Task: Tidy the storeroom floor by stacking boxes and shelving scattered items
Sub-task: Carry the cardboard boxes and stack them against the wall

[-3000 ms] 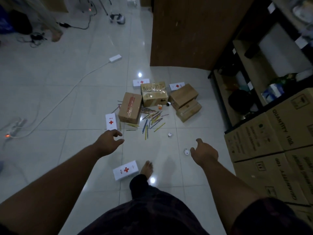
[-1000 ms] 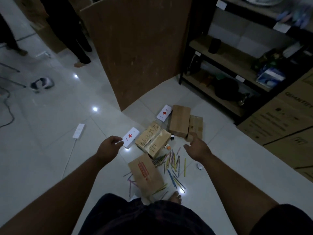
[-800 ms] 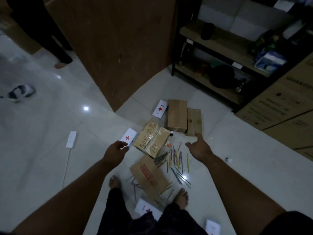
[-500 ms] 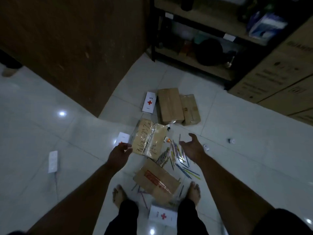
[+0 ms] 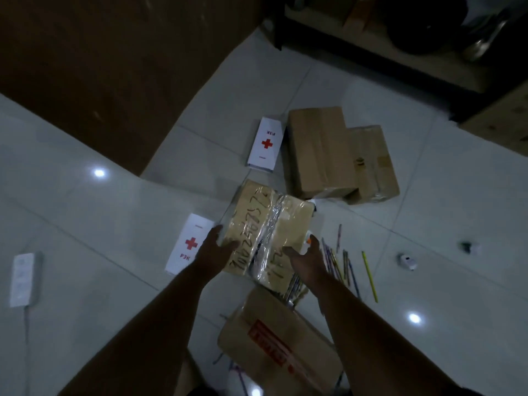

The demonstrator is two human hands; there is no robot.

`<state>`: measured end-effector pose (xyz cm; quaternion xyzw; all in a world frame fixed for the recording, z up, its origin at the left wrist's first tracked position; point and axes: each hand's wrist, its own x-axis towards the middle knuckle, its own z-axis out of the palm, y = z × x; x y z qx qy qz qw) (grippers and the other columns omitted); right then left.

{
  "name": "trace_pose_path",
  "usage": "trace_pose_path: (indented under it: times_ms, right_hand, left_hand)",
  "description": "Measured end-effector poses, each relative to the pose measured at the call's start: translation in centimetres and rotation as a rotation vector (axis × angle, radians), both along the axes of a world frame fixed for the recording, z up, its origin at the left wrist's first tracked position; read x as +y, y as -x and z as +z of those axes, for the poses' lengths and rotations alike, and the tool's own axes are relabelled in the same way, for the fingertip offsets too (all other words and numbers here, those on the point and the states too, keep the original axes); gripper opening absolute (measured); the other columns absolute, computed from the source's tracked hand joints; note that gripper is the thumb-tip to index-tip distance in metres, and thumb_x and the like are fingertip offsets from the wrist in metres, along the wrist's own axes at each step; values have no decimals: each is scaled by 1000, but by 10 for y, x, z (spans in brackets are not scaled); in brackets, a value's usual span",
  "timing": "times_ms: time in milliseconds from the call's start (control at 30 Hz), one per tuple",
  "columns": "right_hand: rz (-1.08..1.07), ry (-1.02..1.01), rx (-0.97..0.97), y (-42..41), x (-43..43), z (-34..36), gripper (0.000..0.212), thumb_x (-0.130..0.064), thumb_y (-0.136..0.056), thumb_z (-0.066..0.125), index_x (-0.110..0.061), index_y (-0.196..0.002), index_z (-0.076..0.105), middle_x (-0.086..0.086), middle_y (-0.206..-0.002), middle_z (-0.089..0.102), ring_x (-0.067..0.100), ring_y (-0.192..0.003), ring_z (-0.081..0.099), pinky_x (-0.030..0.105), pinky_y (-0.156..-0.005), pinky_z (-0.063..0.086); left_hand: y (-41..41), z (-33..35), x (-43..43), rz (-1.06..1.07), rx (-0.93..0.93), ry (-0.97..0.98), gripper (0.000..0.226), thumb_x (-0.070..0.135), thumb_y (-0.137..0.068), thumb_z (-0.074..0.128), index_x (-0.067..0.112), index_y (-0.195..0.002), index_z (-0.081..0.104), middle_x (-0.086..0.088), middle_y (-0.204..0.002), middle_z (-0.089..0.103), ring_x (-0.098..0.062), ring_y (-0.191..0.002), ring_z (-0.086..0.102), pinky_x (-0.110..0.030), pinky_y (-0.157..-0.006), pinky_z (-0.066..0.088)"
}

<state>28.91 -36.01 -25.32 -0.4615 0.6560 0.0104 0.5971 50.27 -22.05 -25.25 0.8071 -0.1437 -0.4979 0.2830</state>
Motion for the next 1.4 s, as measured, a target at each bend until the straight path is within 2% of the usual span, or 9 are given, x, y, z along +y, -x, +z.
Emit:
trace_pose_path:
  times_ms: [133, 267, 533, 600, 733, 833, 1033, 1233, 1400]
  right_hand:
    - [-57, -92, -48, 0, 6, -54, 109, -36, -66, 91, -26, -153, 26, 7, -130, 64, 26, -103, 67, 42, -85, 59]
    - [2, -130, -130, 6, 17, -53, 78, -22, -82, 84, -27, -145, 39, -2, -118, 65, 14, -95, 67, 19, -57, 54]
    - [3, 13, -221, 26, 17, 59, 84, -46, -72, 84, -45, -143, 39, -7, -123, 66, 19, -103, 70, 44, -83, 63]
    - [-18, 85, -212, 35, 19, 99, 79, -51, -70, 83, -49, -138, 42, -10, -122, 66, 16, -102, 69, 45, -85, 62]
    - [-74, 223, -227, 61, 27, 199, 91, -42, -76, 83, -46, -152, 33, -16, -128, 62, 14, -108, 65, 24, -80, 56]
    - [-122, 335, -210, 95, 31, 282, 101, -35, -84, 82, -38, -162, 17, -18, -143, 48, 7, -122, 54, 4, -83, 47]
    - [-113, 575, -191, 184, 41, 429, 97, -33, -85, 84, -42, -160, 23, -20, -157, 38, 1, -141, 41, 26, -114, 40]
    - [-114, 818, -140, 282, 17, 551, 81, -52, -88, 75, -50, -155, 31, -15, -162, 35, 2, -150, 26, 39, -121, 34]
    - [-107, 967, -114, 377, -35, 628, 77, -58, -85, 73, -57, -151, 33, -14, -157, 41, 16, -142, 41, 46, -112, 45]
  left_hand:
    - [13, -54, -12, 11, -35, 7, 69, 51, -72, 80, 25, -126, 46, 1, -111, 67, -20, -96, 71, -40, -71, 63]
    - [18, -53, -15, -23, -86, -23, 56, 58, -73, 76, 28, -117, 56, 6, -103, 72, -17, -92, 72, -41, -75, 62]
    - [35, 67, -15, 155, -142, 71, 44, 37, -80, 84, 23, -115, 61, 8, -103, 69, -20, -94, 71, -47, -82, 62]
    - [45, 110, -20, 172, -200, 124, 50, 46, -77, 86, 25, -116, 64, 4, -110, 68, -23, -99, 70, -45, -81, 62]
    - [72, 209, -27, 67, -297, 89, 71, 56, -75, 81, 19, -130, 58, -1, -114, 41, -24, -107, 52, -43, -93, 54]
    - [100, 285, -23, 39, -263, 191, 77, 61, -66, 81, 25, -131, 58, 6, -110, 42, -23, -107, 58, -46, -93, 57]
    - [182, 437, -27, 31, -191, 408, 61, 34, -73, 89, 23, -121, 53, 2, -115, 70, -11, -97, 72, -43, -75, 63]
    - [265, 563, -68, -117, -184, 569, 61, 33, -81, 83, 29, -131, 48, 16, -118, 67, 3, -99, 67, -34, -86, 59]
    - [355, 628, -115, -164, -229, 679, 62, 31, -86, 80, 26, -137, 46, 10, -121, 67, -3, -104, 68, -36, -90, 59]
